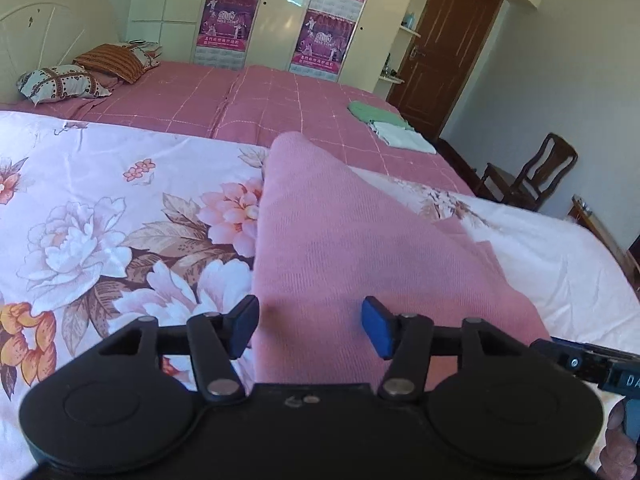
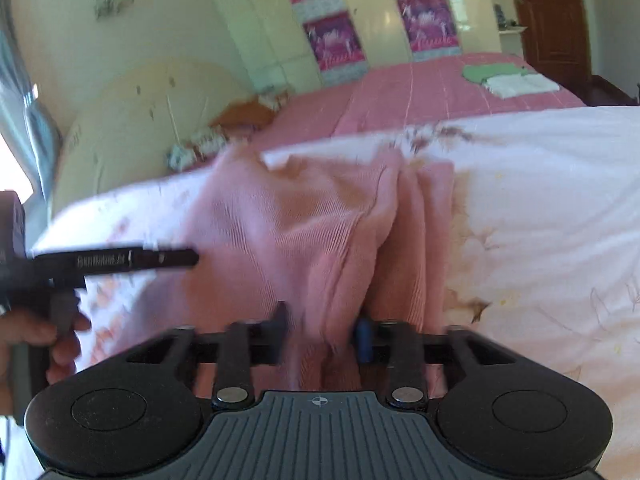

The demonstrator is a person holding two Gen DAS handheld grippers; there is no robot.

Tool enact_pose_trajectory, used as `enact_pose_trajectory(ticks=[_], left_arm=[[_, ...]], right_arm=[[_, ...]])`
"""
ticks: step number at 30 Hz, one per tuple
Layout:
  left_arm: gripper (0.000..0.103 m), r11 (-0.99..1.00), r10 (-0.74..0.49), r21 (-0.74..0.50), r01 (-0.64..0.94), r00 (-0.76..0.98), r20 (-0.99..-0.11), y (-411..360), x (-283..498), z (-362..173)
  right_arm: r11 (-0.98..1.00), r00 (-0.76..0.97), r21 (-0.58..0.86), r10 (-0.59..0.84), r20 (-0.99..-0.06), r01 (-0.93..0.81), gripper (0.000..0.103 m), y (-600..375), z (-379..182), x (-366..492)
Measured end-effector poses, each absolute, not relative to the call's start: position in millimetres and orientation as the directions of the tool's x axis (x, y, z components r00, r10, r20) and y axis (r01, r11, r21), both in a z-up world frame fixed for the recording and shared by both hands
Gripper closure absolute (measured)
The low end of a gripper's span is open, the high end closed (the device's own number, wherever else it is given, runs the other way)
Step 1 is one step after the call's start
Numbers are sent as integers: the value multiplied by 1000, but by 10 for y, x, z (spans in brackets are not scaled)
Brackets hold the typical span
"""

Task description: Fold small clothes

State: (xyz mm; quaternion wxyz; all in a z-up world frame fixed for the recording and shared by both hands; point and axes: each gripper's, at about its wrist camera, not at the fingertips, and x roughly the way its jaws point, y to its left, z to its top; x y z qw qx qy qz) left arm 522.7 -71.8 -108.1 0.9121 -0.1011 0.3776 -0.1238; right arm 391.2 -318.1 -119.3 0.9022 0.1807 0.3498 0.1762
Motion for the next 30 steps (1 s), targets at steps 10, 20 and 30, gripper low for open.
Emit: enact_pose_trajectory(ticks=[10, 20, 30], left_arm=[[49, 934, -329, -334, 126, 669, -667, -582, 5656, -1110], [55, 937, -343, -292, 191, 666, -663, -812, 5777, -1102], [47, 953, -276, -109, 283, 661, -698, -1104, 5745, -1064]], right_arm=[[735, 628, 674, 560, -541, -74, 56, -3558, -1334, 4818], [920, 791, 305, 373, -485, -247, 98, -3264, -871, 4532], [903, 713, 426, 331, -618, -51, 74, -3573, -1311, 4751]])
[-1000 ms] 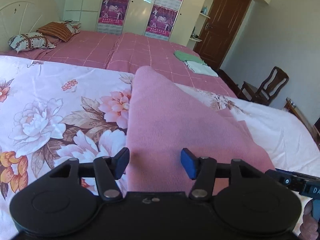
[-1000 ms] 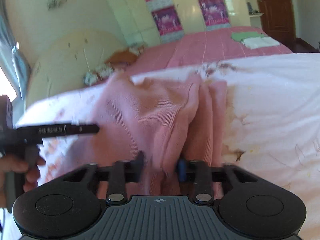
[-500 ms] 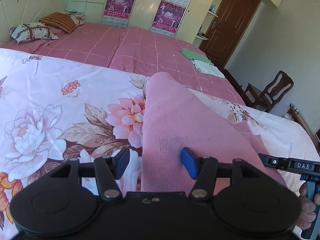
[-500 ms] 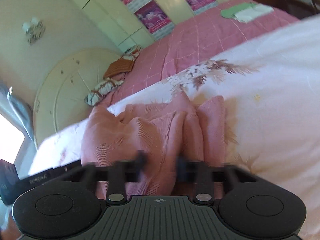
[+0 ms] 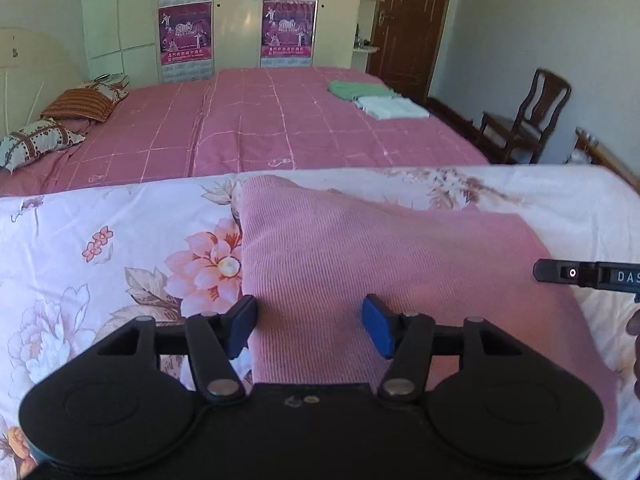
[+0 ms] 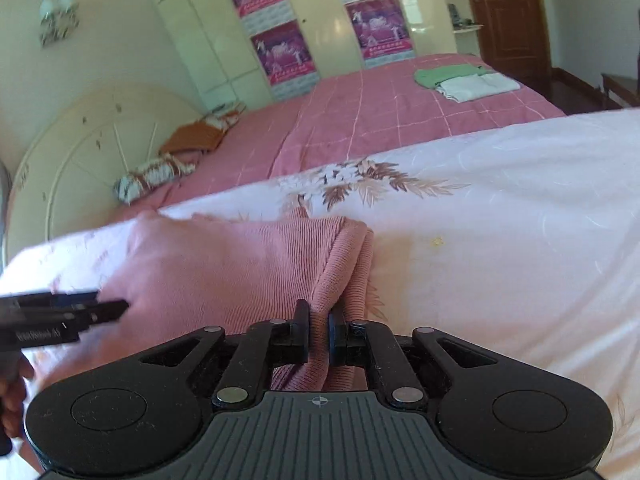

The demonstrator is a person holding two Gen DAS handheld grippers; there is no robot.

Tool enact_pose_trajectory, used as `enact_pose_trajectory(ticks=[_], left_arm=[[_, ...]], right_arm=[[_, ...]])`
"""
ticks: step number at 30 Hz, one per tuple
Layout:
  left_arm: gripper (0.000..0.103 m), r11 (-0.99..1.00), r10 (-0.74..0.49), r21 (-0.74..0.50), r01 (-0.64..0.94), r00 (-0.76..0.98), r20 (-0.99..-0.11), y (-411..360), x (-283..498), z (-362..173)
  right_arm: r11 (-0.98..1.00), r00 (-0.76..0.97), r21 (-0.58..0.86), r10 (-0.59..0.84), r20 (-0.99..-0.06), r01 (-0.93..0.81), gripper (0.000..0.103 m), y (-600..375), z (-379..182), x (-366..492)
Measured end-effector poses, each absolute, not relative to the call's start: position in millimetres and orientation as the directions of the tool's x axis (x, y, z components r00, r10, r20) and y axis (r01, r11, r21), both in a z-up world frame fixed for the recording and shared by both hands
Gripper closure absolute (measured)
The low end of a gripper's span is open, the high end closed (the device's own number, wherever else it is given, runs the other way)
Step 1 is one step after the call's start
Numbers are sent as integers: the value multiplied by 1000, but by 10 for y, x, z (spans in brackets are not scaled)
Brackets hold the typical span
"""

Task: Fold small clothes
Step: 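Fold the held edge over the stack with the right tool and open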

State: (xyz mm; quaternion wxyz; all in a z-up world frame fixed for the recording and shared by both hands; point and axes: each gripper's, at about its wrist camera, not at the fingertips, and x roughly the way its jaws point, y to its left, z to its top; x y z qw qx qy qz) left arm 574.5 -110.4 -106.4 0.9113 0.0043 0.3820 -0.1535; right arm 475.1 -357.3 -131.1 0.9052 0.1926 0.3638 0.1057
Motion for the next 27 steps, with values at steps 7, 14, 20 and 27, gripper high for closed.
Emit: enact_pose_trajectory(ticks=[7, 14, 20, 27], left_arm=[[46, 916, -377, -351, 195, 717, -587, -443, 4932, -1024], [42, 924, -341, -365, 112, 671, -658, -312, 4514, -1389], [41, 945, -301, -304, 118, 672, -677, -377, 4515, -1416], [38, 946, -307, -298, 128, 655, -691, -368, 4524, -1417]], right_arm=[[797, 744, 598, 446, -498, -78, 51, -3889, -915, 3868], [730, 665, 680, 541, -514, -68, 69, -3675, -1111, 3260], [712, 656, 702, 527, -541, 6, 69, -3574, -1300, 3434], [800, 646, 600, 469, -602, -21, 69, -3450, -1245, 3567]])
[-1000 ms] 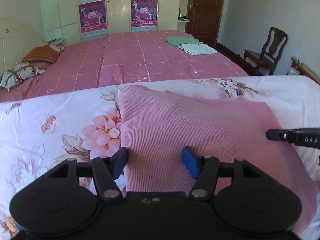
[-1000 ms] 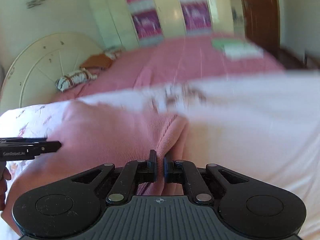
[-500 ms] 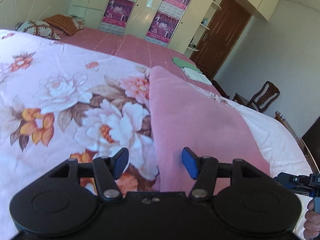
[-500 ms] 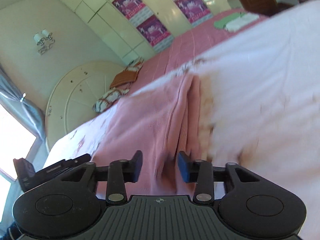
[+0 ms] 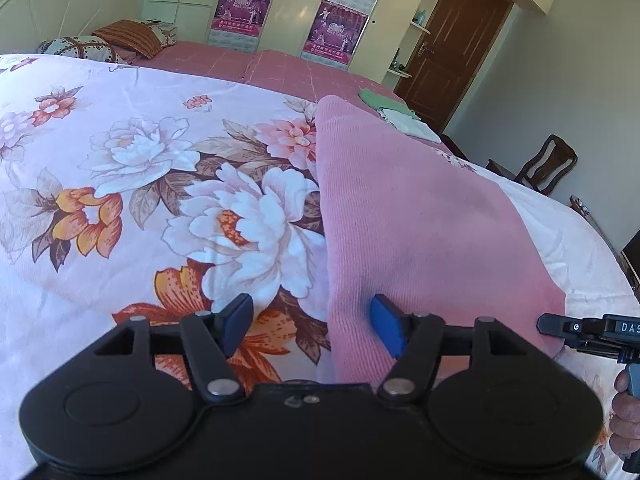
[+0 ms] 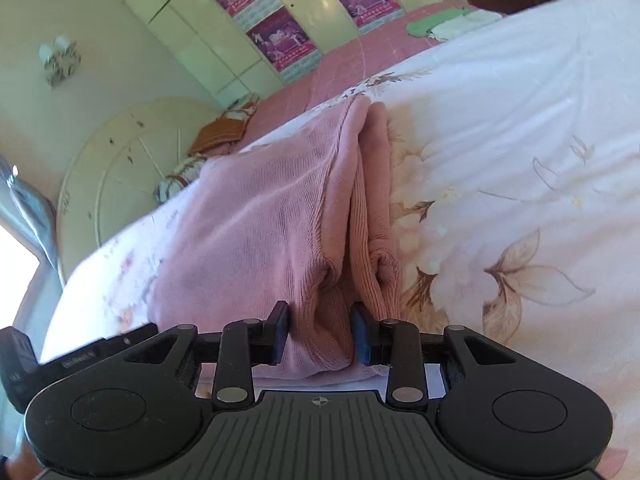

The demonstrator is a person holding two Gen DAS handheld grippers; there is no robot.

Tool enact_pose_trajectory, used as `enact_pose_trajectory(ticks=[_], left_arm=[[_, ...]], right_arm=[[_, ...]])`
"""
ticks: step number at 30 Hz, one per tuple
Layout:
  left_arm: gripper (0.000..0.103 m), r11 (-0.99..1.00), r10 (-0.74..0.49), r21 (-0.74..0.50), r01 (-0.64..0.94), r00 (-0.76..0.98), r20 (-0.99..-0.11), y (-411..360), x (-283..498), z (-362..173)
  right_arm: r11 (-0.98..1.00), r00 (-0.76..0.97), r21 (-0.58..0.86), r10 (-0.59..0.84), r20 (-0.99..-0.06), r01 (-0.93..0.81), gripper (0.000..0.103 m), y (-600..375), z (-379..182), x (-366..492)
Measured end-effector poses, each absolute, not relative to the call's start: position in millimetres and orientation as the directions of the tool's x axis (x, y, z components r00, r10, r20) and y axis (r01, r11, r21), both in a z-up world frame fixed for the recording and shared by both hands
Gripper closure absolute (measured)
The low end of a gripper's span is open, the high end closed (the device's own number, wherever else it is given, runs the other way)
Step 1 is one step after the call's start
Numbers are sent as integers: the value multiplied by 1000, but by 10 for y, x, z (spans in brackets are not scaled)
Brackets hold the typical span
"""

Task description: Fold small clothes

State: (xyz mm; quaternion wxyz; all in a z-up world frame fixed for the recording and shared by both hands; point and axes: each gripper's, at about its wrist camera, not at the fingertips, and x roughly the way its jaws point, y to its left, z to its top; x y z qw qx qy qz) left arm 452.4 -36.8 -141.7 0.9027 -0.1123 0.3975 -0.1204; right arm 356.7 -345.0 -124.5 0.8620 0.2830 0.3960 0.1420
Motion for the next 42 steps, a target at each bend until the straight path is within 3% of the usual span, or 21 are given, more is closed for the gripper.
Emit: enact_pose_trajectory(ticks=[1, 2, 3, 4, 6, 9, 11, 13, 16, 17, 19, 23, 26, 28, 29, 31, 35, 38, 39, 40, 42], left_arm=[[38, 948, -303, -293, 128, 653, -694, -380, 4533, -1416], [38, 949, -300, -288, 127, 649, -699, -389, 4541, -1406], [42, 948, -303, -290, 129, 641, -705, -400, 4549, -1386], [51, 943, -317, -304, 134, 634, -705, -400, 4553, -1356], [55, 934, -343, -324, 150, 635, -692, -419, 4522, -1276], [51, 937, -342, -300, 180, 648, -681, -515, 4458, -1186], [46, 956, -295, -228, 187, 621, -726, -632, 4473, -1277], [41, 965, -263, -184, 189, 616, -743, -700, 4477, -1406], [44, 968, -250, -161, 195, 638, -729, -666, 4455, -1254], [44, 968, -252, -165, 192, 675, -693, -610, 4429, -1158], [44, 967, -255, -175, 186, 725, -640, -498, 4478, -982], [44, 967, -257, -171, 191, 717, -648, -554, 4889, -999], [41, 963, -270, -190, 192, 661, -700, -664, 5171, -1247], [25, 972, -235, -155, 178, 657, -717, -684, 5227, -1376], [25, 972, -231, -152, 177, 649, -725, -669, 5250, -1363], [43, 969, -245, -147, 200, 666, -705, -653, 5241, -1205], [42, 961, -267, -123, 250, 704, -658, -812, 5479, -995], [42, 959, -262, -104, 262, 696, -669, -966, 5805, -1025], [42, 960, -259, -103, 259, 694, -671, -981, 5883, -1042], [42, 960, -262, -110, 257, 694, -671, -978, 5949, -1060], [40, 957, -281, -143, 251, 690, -667, -947, 6067, -1103]], right_arm=[[804, 639, 594, 474, -606, -32, 70, -3432, -1261, 3580], [814, 633, 578, 476, -611, -53, 88, -3396, -1283, 3574], [819, 619, 569, 484, -619, -71, 94, -3369, -1296, 3574], [827, 623, 556, 480, -618, -86, 95, -3355, -1281, 3570], [833, 642, 543, 475, -602, -106, 96, -3386, -1175, 3523], [838, 675, 532, 465, -573, -126, 96, -3509, -945, 3406], [841, 674, 527, 462, -576, -126, 96, -3573, -902, 3393], [871, 639, 478, 430, -638, -109, 96, -3532, -1046, 3452], [894, 603, 435, 409, -685, -111, 96, -3422, -1279, 3555], [893, 606, 439, 407, -684, -104, 95, -3434, -1241, 3558], [906, 659, 411, 369, -656, -98, 77, -3494, -1060, 3478], [928, 751, 346, 326, -574, -139, 76, -3485, -796, 3550], [936, 739, 305, 332, -587, -178, 76, -3302, -861, 3861], [935, 691, 294, 345, -635, -197, 77, -3211, -1040, 4081], [948, 656, 257, 317, -685, -189, 78, -3170, -1175, 4175], [956, 651, 216, 293, -700, -198, 80, -3152, -1235, 4231], [942, 730, 254, 331, -598, -218, 80, -3221, -939, 4316], [948, 747, 270, 300, -594, -166, 79, -3234, -908, 4696], [955, 752, 266, 268, -602, -128, 73, -3263, -928, 4838], [963, 755, 256, 233, -613, -89, 57, -3291, -950, 4963], [965, 752, 259, 203, -627, -44, 53, -3402, -1012, 5134]])
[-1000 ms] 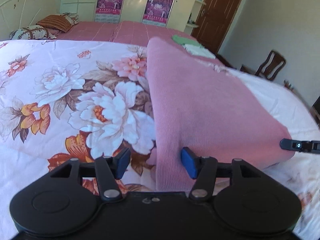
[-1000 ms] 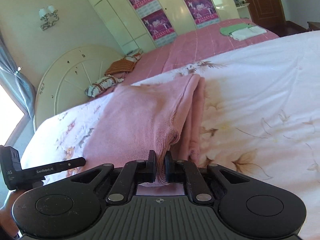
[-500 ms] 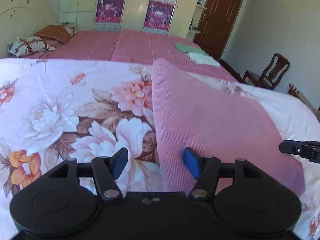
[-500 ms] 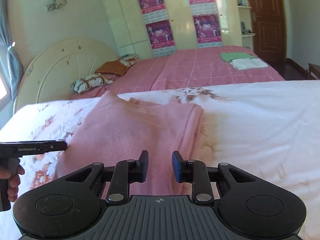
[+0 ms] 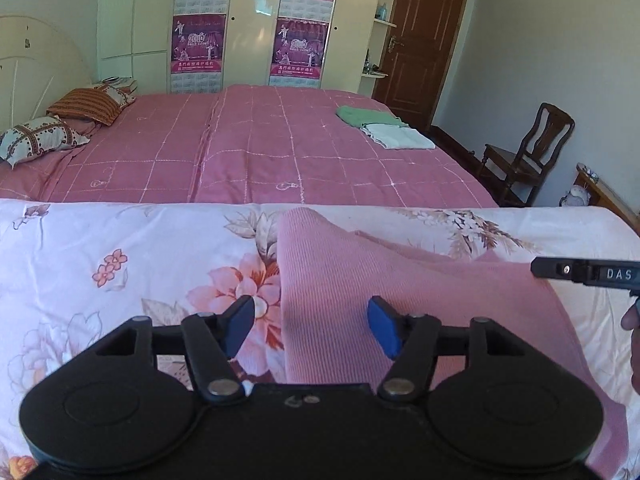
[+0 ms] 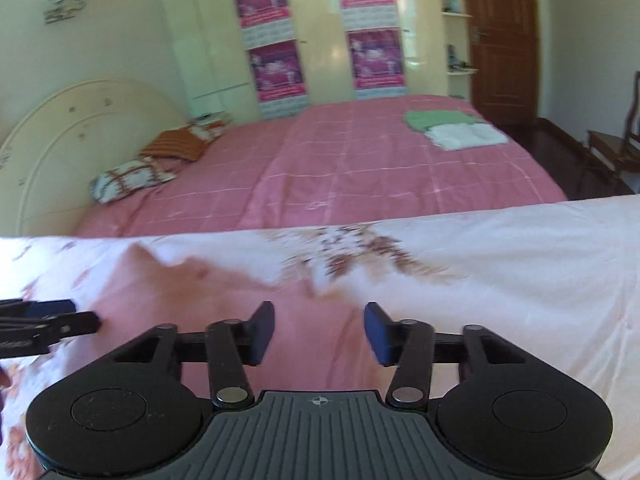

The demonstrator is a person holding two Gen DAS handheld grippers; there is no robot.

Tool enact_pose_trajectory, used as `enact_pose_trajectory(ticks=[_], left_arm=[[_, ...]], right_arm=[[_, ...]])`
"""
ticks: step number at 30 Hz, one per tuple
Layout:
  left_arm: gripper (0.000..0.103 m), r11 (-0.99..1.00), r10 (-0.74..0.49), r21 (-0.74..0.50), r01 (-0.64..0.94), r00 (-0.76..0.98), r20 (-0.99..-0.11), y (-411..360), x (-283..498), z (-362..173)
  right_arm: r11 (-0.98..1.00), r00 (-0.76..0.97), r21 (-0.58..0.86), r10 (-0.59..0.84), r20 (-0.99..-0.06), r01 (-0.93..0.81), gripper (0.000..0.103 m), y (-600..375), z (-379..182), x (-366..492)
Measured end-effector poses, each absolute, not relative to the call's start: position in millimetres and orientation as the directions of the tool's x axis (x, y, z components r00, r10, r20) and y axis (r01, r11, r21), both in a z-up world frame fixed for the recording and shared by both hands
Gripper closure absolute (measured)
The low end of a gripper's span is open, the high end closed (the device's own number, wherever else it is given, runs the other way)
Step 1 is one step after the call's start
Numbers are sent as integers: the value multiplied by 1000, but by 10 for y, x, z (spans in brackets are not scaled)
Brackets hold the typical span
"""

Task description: Fold small clothes

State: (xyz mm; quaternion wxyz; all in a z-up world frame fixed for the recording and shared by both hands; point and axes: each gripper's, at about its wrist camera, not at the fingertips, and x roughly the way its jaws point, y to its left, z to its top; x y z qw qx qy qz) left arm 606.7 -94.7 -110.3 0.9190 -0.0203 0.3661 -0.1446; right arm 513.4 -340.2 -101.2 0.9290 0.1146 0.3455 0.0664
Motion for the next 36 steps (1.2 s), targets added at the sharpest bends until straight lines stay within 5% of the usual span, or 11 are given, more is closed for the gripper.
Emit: enact_pose_trajectory(ticks=[4, 5, 6, 11, 13, 16, 19, 23, 27, 31, 36], left_arm=[[39, 955, -295, -184, 233, 663, -688, -930, 6263, -1270], [40, 960, -276, -167, 225, 657, -702, -939, 6287, -1315], [40, 968, -247, -142, 209, 663, -707, -925, 6277, -1337], [29, 976, -216, -127, 179, 684, -697, -857, 6246, -1413], [40, 975, -220, -140, 172, 690, -689, -831, 6238, -1304], [42, 956, -290, -151, 251, 747, -598, -895, 6117, -1016], [36, 915, -394, -185, 359, 689, -608, -1158, 6235, -989], [20, 929, -338, -151, 337, 611, -716, -1329, 6525, -1422], [23, 936, -346, -194, 295, 660, -667, -1080, 6337, -1238], [17, 928, -369, -205, 311, 696, -615, -820, 5784, -1069], [11, 922, -384, -232, 310, 654, -651, -768, 5423, -1215]], right_arm=[[957, 691, 288, 233, -685, -37, 54, -3497, -1188, 5311], [954, 689, 296, 250, -681, -54, 62, -3498, -1217, 5300], [949, 694, 302, 278, -664, -92, 89, -3482, -1228, 5268], [971, 773, 212, 219, -595, -111, 92, -3436, -1231, 5056], [969, 739, 222, 225, -636, -103, 92, -3431, -1363, 5130], [971, 781, 225, 201, -592, -80, 90, -3488, -1154, 5070], [961, 805, 239, 253, -537, -142, 90, -3438, -969, 5049], [964, 718, 201, 263, -645, -172, 90, -3219, -1163, 5320], [963, 695, 232, 261, -670, -137, 80, -3313, -1319, 5352], [958, 788, 231, 273, -552, -170, 51, -3479, -1008, 4833], [907, 739, 380, 381, -556, -182, 51, -3663, -992, 4343]])
